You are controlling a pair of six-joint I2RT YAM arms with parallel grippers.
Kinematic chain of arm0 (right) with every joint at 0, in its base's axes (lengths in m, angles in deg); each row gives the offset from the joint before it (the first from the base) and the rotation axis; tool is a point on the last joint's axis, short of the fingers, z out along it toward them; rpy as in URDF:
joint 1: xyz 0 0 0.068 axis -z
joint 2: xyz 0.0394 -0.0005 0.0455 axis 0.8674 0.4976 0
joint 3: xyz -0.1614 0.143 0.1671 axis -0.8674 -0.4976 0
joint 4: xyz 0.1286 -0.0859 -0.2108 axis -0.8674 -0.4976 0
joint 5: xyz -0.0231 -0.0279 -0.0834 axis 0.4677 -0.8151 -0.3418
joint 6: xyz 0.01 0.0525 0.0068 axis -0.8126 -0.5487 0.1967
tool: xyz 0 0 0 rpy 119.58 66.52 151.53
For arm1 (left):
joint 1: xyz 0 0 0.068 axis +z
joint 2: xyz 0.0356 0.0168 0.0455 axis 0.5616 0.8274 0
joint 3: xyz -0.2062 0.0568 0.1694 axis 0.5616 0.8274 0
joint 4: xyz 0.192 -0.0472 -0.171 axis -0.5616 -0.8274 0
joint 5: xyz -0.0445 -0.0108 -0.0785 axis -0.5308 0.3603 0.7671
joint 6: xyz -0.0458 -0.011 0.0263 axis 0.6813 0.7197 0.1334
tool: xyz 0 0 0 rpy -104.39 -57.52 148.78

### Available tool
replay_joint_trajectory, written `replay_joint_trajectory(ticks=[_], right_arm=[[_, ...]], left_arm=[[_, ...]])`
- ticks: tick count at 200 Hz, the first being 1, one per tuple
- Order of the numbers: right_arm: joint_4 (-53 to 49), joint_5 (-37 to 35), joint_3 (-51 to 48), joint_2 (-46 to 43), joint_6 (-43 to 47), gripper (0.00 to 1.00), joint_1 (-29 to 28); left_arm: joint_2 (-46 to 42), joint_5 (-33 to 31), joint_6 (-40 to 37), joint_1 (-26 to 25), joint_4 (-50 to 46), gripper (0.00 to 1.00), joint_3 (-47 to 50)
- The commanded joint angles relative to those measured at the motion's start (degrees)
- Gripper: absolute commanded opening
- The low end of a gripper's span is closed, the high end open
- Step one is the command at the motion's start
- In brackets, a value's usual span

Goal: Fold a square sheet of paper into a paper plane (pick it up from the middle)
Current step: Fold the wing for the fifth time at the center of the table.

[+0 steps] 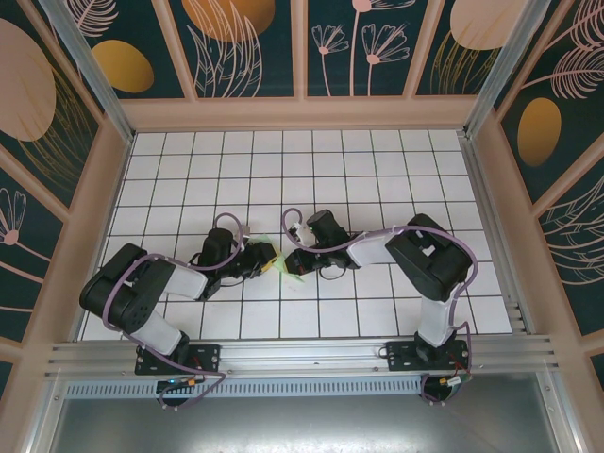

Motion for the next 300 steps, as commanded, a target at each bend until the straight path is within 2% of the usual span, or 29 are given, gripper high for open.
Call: replay_joint_trajectory(ticks=[1, 52, 109, 130, 163, 238, 300], right_arm=[[-1.6, 1.5, 1.1, 2.1, 0.5, 0.08, 0.1], [-2.4, 1.9, 1.7, 3.0, 0.4, 0.08, 0.2], [-3.5, 1.6, 1.9, 2.0, 0.2, 0.10, 0.3], [-4.0, 1.7, 2.3, 0.1, -0.5, 0.15, 0.3], [-5.4, 2.9, 2.7, -2.3, -2.3, 0.25, 0.3], [-7.9, 1.2, 0.2, -5.8, -3.2, 0.24, 0.8], [-9.0, 1.9, 0.2, -4.0, -2.7, 0.22, 0.8]], left_arm=[[0.6, 0.8, -0.4, -0.3, 2.0, 0.33, 0.2], [3.3, 1.7, -0.3, -0.4, 3.1, 0.32, -0.9], [4.8, -1.3, -2.2, -0.4, -2.7, 0.30, -1.6], [4.9, -3.3, -4.3, -0.4, -7.9, 0.29, -2.5], [5.6, -3.9, -4.9, -0.4, -9.1, 0.29, -2.6], [6.2, -4.1, -5.0, -0.4, -9.6, 0.26, -2.7], [6.2, -4.5, -5.0, -0.4, -10.0, 0.25, -2.7]])
